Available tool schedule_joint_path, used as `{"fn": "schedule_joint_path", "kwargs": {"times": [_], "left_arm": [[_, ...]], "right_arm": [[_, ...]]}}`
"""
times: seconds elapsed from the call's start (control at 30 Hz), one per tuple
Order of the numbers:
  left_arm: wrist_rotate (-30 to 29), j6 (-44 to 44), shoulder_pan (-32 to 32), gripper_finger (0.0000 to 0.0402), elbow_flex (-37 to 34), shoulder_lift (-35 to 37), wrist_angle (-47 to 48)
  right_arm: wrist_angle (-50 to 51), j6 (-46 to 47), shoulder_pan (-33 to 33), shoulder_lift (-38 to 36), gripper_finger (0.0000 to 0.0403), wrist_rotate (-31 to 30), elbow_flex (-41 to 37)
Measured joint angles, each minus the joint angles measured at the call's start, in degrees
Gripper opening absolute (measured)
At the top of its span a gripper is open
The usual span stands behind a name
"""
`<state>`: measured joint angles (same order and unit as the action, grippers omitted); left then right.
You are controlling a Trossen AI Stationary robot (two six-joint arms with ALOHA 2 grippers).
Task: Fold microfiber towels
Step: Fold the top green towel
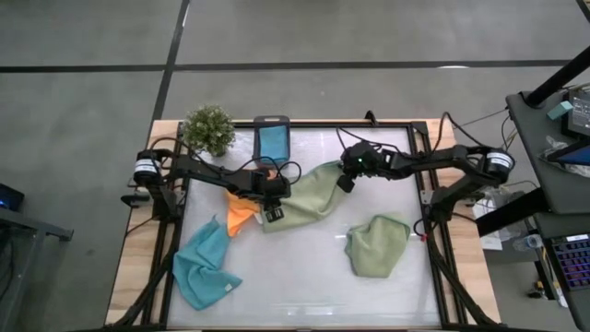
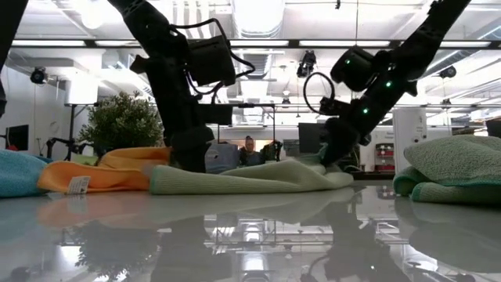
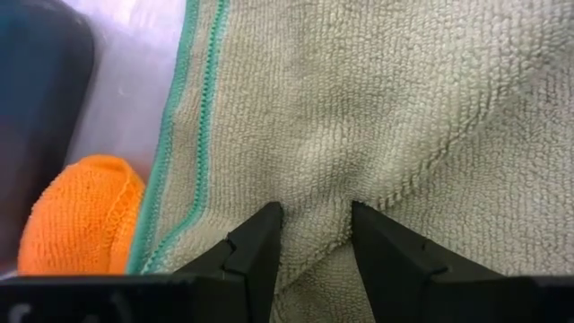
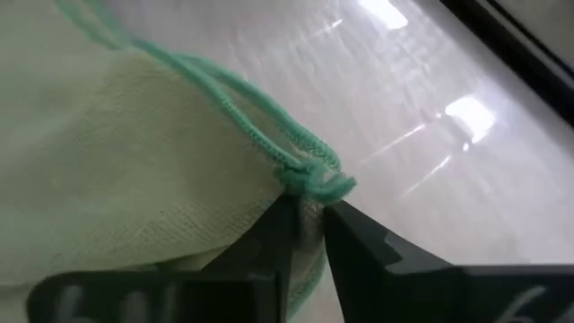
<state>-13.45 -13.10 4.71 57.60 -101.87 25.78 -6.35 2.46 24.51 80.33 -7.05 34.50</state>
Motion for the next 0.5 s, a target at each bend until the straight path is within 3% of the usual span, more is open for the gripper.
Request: {"fn": "schedule_joint_path", "kwargs": {"times": [0.23,0.4,0.5], "left_arm": [[-0.2,0.0,0.0,0.0125,0.0,0.1,1.1],[-0.2,0.0,0.0,0.0125,0.0,0.1,1.1],[-0.2,0.0,0.0,0.0125,0.0,0.1,1.1]], "right_arm": [[0.3,4.5,3.2,1.9,0.014,9.1,0.7],[5.3,3.8,4.9,-1.1,0.0192,9.0,0.7],[13.3,3.3,5.6,-5.2,0.0207,9.0,1.6]]}}
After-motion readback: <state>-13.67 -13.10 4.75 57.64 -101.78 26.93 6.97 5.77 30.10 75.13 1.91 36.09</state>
